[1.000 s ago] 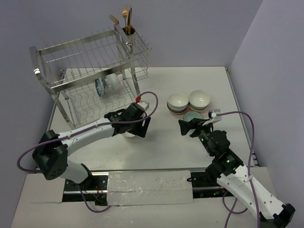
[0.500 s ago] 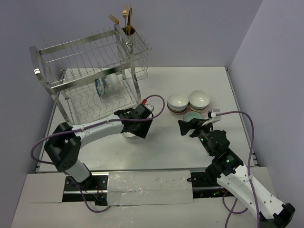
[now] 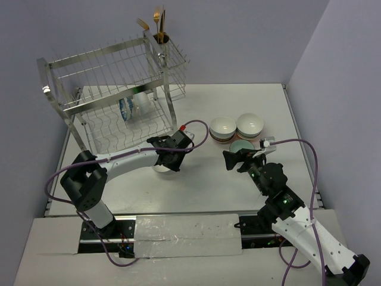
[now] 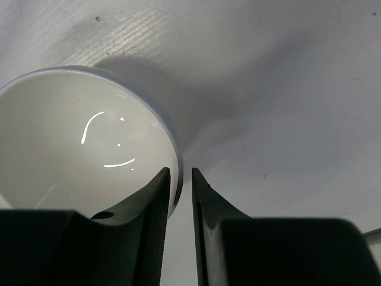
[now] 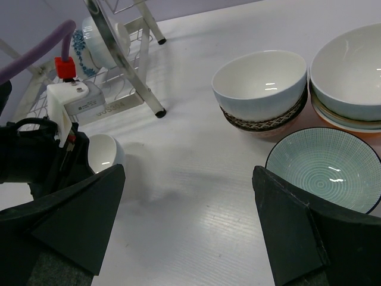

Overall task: Load the bowls into the dish rack
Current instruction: Pick up the bowl from the center of the board.

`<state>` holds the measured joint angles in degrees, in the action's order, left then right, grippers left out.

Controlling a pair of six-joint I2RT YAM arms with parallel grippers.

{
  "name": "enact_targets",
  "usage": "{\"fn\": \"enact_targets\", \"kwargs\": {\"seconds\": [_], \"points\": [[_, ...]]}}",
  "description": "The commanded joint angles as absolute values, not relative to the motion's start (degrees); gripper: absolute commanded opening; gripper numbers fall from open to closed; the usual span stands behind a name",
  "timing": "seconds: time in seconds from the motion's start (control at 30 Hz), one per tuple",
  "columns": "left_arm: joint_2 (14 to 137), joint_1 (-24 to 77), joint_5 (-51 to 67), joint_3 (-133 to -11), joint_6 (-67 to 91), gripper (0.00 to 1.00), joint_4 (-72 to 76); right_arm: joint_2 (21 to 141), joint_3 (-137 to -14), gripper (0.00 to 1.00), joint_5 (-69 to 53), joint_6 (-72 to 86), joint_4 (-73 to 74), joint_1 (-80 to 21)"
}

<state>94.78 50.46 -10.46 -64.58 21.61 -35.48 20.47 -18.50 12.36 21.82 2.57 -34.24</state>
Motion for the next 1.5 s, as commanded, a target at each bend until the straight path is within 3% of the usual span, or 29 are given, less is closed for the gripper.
{"fn": "enact_targets", "kwargs": {"seconds": [0.0, 0.2, 0.87, 1.17, 1.47], "points": [[95.4, 50.7, -11.8, -67.2, 20.2, 0.26, -36.1, 21.3, -18.2, 0.95, 11.6, 22.0, 0.4, -34.4], [95.2, 50.7, -11.3, -67.6, 20.1, 0.16, -36.2, 22.0, -18.4, 0.95, 11.2, 21.8, 0.4, -34.4], [95.4, 50.7, -11.3, -67.5, 20.1, 0.11, -36.6, 21.3, -18.3, 0.95, 11.4, 21.9, 0.4, -34.4], [94.7, 50.7, -11.7, -67.0, 20.6, 0.0, -36.7, 21.4, -18.3, 0.95, 11.2, 21.9, 0.4, -34.4], [82.6, 50.4, -14.2, -63.1, 23.1, 0.0, -30.6, 20.7, -18.2, 0.94, 9.4, 21.9, 0.4, -34.4]]}}
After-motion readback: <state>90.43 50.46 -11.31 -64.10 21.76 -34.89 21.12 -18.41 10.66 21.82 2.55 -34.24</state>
